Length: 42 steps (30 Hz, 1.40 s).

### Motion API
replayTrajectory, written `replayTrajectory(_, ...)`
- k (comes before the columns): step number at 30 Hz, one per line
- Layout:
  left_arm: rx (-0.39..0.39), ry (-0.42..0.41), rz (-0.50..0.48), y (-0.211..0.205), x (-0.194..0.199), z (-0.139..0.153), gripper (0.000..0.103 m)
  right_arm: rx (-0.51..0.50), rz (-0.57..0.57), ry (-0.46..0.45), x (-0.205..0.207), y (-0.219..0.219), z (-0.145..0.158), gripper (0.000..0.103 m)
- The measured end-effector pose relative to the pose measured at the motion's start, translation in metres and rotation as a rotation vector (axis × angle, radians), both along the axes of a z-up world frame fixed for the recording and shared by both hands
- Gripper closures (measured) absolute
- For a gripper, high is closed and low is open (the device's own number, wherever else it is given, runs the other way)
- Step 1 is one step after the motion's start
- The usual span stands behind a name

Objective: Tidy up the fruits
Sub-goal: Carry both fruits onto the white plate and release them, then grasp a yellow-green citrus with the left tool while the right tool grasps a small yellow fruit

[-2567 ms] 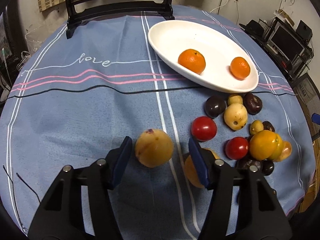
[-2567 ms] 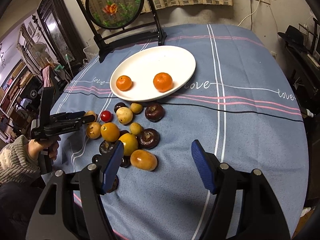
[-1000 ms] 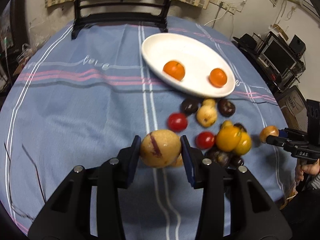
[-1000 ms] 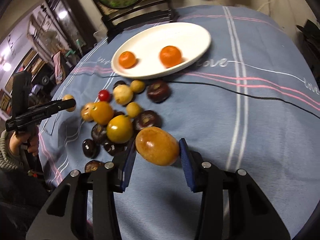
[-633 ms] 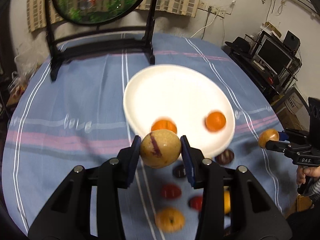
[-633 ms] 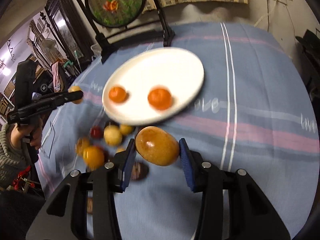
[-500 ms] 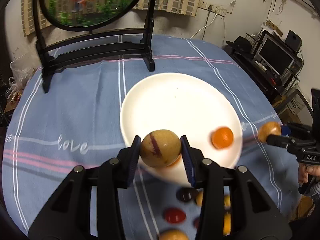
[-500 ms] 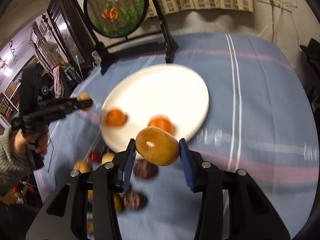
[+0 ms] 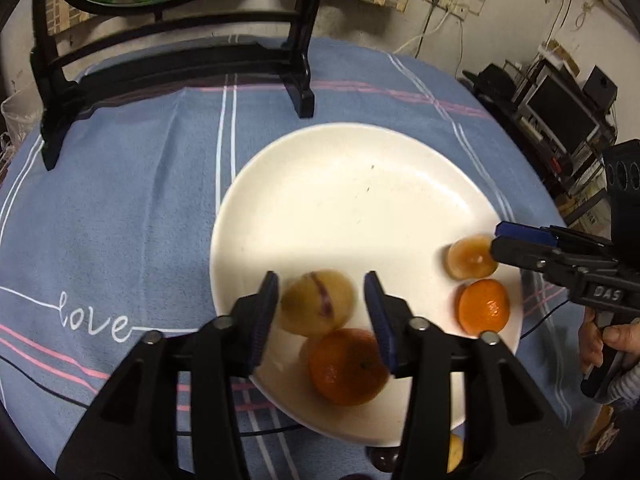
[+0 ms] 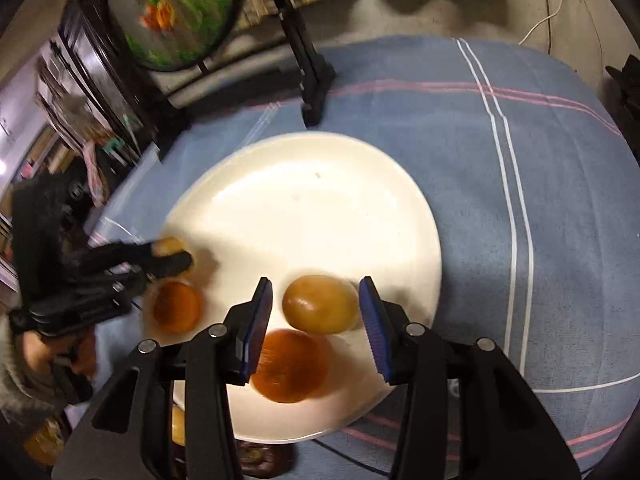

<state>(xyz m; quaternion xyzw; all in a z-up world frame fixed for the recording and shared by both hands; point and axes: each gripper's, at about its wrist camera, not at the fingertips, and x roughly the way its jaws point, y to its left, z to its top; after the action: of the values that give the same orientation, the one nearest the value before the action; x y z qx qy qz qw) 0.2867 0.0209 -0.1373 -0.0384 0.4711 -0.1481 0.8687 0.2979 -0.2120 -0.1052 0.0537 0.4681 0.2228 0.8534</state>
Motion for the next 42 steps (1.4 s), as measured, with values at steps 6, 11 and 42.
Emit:
replayTrajectory(6, -0.002, -0.056, 0.028, 0.008, -0.03, 0.03, 0.045, 0.05, -0.017, -0.087, -0.033, -0.008, 0.04, 0.036)
replayTrajectory(11, 0.003, -0.047, 0.064, 0.024, -0.085, 0.035, 0.04, 0.054, -0.03, -0.059, -0.089, -0.017, 0.039, 0.036)
replayTrajectory(42, 0.105, 0.001, -0.008, 0.012, -0.214, 0.003, 0.032, -0.041, 0.061, 0.023, -0.205, -0.008, 0.027, 0.031)
